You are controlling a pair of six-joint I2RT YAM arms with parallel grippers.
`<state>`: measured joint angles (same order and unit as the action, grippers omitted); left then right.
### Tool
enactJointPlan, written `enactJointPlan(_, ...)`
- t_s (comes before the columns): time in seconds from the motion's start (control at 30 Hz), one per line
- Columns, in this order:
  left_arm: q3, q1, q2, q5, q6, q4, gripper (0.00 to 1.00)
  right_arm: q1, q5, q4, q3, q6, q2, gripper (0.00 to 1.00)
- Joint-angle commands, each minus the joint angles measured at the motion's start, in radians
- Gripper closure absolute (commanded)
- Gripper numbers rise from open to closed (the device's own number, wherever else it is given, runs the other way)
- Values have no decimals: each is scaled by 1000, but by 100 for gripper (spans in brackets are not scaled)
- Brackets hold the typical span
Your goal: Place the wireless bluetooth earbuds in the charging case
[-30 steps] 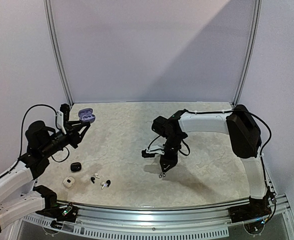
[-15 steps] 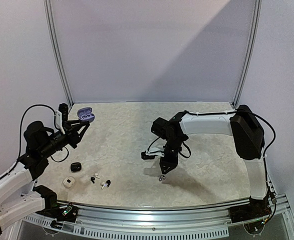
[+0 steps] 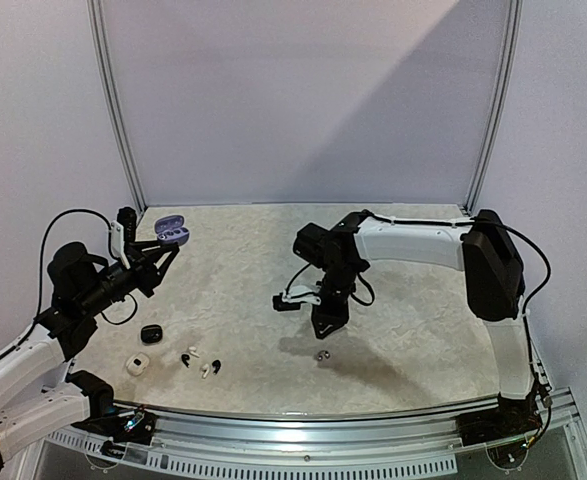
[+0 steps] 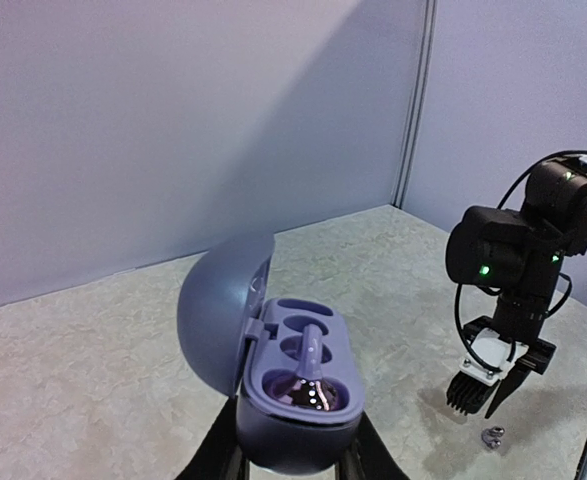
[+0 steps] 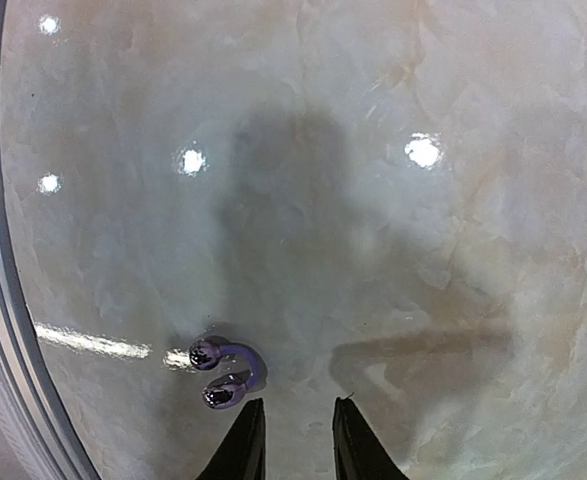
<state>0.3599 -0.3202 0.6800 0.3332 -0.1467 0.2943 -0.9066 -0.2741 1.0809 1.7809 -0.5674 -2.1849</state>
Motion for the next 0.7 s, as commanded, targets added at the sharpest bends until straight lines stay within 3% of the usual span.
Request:
enactJointPlan(0.0,-13,-4,-2,8,2,2,100,-14,-10,41,2,-39,-38,75)
enactJointPlan(0.67,-12,-4,-2,-1,5,-15,100,-47,-27,29,-99,-5,-17,79)
